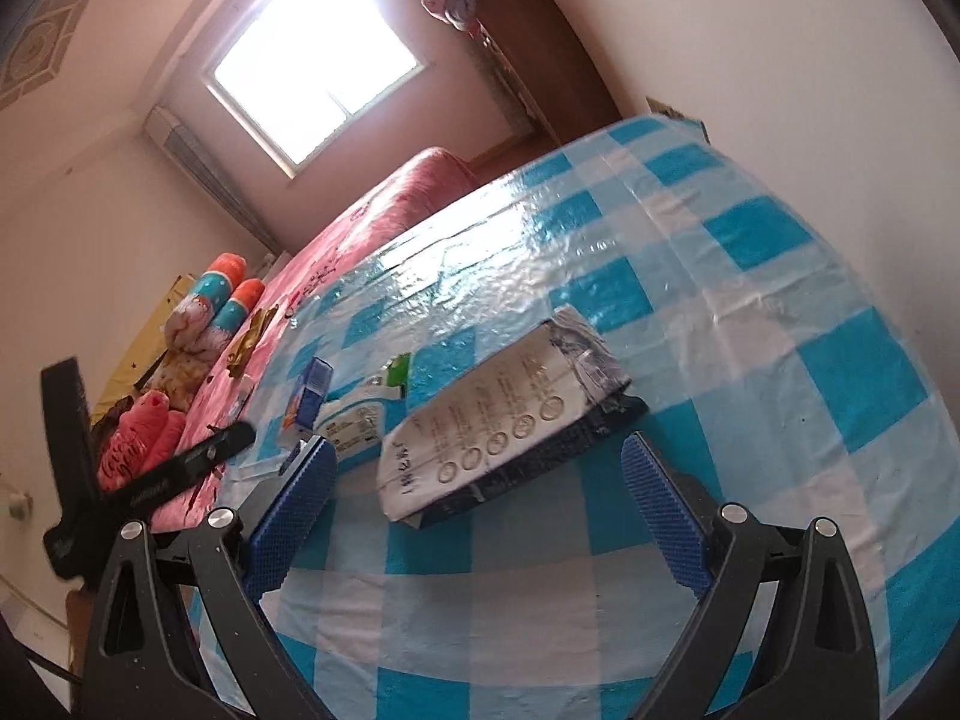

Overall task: Collect trash
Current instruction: 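Grasp the blue Vinda tissue pack with the left gripper while the right gripper grasps a white paper packet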

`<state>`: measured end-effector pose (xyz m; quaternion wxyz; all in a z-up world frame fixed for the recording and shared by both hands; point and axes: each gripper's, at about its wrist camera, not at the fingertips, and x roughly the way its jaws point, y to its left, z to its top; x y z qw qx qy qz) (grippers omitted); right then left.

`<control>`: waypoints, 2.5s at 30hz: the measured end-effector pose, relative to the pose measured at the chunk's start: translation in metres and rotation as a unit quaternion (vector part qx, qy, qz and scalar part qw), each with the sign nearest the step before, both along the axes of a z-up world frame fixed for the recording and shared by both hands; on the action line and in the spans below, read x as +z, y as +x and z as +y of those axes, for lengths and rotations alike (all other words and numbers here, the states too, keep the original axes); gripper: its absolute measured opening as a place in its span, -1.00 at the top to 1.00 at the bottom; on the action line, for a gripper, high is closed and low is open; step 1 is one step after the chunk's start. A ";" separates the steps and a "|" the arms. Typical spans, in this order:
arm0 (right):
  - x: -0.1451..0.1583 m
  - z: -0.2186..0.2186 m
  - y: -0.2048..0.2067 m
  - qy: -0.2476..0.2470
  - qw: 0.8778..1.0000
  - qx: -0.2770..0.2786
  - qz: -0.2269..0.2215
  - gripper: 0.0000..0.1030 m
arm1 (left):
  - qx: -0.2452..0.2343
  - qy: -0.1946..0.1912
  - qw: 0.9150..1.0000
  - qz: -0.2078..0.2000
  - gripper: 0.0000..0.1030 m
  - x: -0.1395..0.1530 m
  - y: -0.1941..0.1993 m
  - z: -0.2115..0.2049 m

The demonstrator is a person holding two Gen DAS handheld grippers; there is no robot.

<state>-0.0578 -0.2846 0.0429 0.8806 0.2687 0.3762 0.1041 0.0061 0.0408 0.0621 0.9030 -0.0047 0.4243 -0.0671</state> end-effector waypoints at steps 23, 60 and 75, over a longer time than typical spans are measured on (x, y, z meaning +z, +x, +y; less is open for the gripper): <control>-0.021 0.031 0.049 -0.021 0.997 0.072 0.027 -0.73 | 0.005 -0.057 0.997 0.059 -0.06 -0.046 0.082 0.014; -0.021 0.078 0.053 -0.173 0.975 0.141 0.005 -0.16 | -0.001 -0.103 0.994 0.033 -0.03 -0.041 0.018 0.034; -0.012 0.075 0.032 -0.139 0.983 0.120 -0.016 -0.15 | -0.008 -0.107 0.994 0.009 -0.03 -0.030 -0.019 0.049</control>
